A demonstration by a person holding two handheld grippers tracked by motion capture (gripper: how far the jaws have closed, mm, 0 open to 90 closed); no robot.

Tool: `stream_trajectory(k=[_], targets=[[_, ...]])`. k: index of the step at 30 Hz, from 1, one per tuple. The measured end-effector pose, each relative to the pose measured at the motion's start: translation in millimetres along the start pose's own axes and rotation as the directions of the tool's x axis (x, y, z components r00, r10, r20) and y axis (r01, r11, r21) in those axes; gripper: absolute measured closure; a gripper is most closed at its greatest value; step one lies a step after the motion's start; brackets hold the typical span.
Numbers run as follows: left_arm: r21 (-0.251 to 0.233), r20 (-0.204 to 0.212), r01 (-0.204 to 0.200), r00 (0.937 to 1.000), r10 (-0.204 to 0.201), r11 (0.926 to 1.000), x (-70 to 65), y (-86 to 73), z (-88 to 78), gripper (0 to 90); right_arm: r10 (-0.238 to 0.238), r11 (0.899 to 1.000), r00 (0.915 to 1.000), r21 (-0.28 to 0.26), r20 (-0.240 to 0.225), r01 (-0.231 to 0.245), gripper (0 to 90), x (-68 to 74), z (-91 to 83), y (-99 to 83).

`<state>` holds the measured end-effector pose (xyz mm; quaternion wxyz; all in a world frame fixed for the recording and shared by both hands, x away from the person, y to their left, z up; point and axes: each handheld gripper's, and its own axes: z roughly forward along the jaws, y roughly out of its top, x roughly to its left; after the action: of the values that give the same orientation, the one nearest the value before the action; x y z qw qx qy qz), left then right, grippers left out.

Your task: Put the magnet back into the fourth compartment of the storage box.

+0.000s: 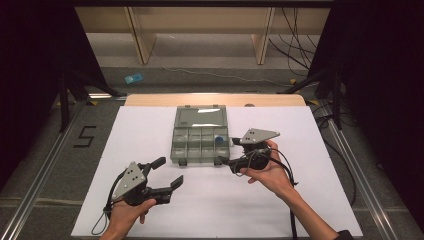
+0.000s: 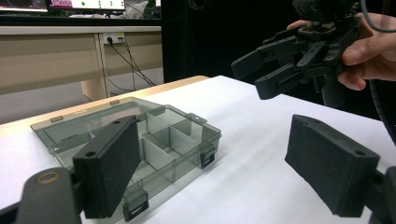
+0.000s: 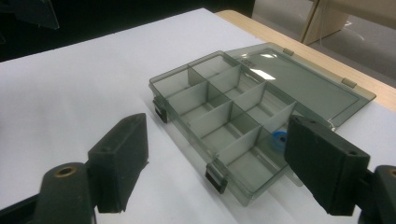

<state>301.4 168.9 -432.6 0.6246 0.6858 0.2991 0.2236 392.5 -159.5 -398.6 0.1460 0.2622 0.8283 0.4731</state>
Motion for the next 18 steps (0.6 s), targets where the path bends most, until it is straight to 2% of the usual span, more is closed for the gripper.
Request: stream_trajectory(k=[7, 10, 15, 18], targets=[[-0.001, 0.0, 0.003, 1.0, -0.003, 1.0, 0.2, -0.1, 0.0, 17.0, 0.035, 0.998, 0.9993, -0.056, 0.012, -0.034, 19.7, 1.2, -10.1, -9.4], [-0.001, 0.001, 0.003, 1.0, -0.003, 1.0, 0.0, -0.2, 0.3, 17.0, 0.043, 0.997, 0.9991, -0.06, 0.001, -0.043, 19.3, 1.4, -14.7, -12.6], [0.0, 0.0, 0.003, 1.0, -0.003, 1.0, 0.0, -0.1, 0.1, 17.0, 0.046, 0.995, 0.9988, -0.089, 0.017, -0.044, 18.6, 2.2, -19.1, -18.6], [-0.001, 0.001, 0.005, 1.0, -0.005, 1.0, 0.1, -0.2, 0.1, 17.0, 0.066, 0.993, 0.9978, -0.102, 0.009, -0.065, 17.7, 3.1, -22.4, -21.3]])
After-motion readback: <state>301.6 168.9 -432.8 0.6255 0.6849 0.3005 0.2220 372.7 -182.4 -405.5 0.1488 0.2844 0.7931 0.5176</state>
